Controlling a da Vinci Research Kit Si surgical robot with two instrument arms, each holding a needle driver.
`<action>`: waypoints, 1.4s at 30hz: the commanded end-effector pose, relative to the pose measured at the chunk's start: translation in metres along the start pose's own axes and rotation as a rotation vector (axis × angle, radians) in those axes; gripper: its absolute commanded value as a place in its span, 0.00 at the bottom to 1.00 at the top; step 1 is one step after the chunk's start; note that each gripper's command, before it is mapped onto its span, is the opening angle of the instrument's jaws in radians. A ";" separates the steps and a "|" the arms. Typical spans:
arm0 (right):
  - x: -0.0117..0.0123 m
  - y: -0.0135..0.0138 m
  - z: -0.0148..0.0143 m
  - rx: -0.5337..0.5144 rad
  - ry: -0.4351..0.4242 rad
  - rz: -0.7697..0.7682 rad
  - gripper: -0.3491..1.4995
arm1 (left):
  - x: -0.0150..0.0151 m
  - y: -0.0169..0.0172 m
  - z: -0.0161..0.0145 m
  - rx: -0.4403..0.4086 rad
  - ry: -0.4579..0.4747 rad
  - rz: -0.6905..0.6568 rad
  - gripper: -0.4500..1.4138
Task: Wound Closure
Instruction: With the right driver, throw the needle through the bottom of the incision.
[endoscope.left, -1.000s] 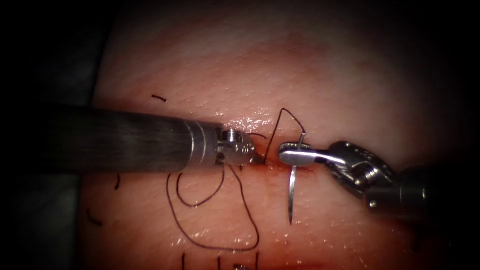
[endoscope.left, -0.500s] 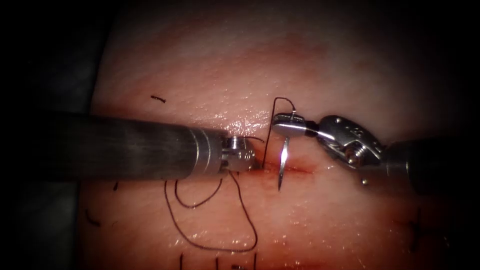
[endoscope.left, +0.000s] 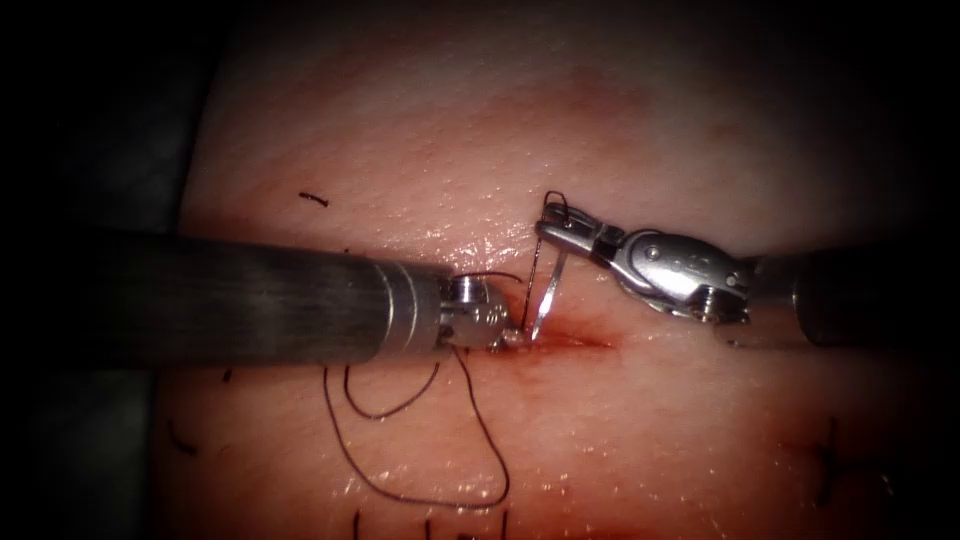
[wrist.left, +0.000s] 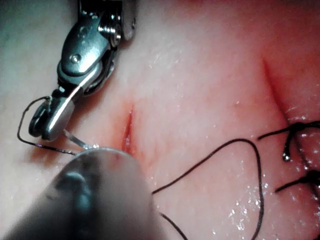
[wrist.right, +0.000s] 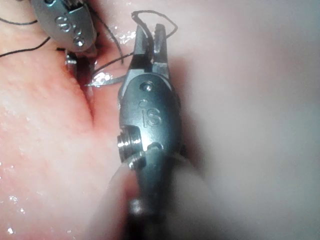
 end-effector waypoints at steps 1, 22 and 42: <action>-0.0010 -0.0005 0.0005 0.001 0.002 -0.037 0.00 | 0.0004 -0.0001 0.0006 -0.003 0.003 0.001 0.41; -0.0036 -0.0051 -0.0012 0.024 -0.035 -0.240 0.00 | 0.0019 0.0002 -0.0029 0.027 0.140 -0.057 0.48; -0.0045 -0.0044 -0.0006 0.070 -0.116 0.039 0.00 | 0.0045 0.0105 -0.0119 0.283 0.478 -0.122 0.24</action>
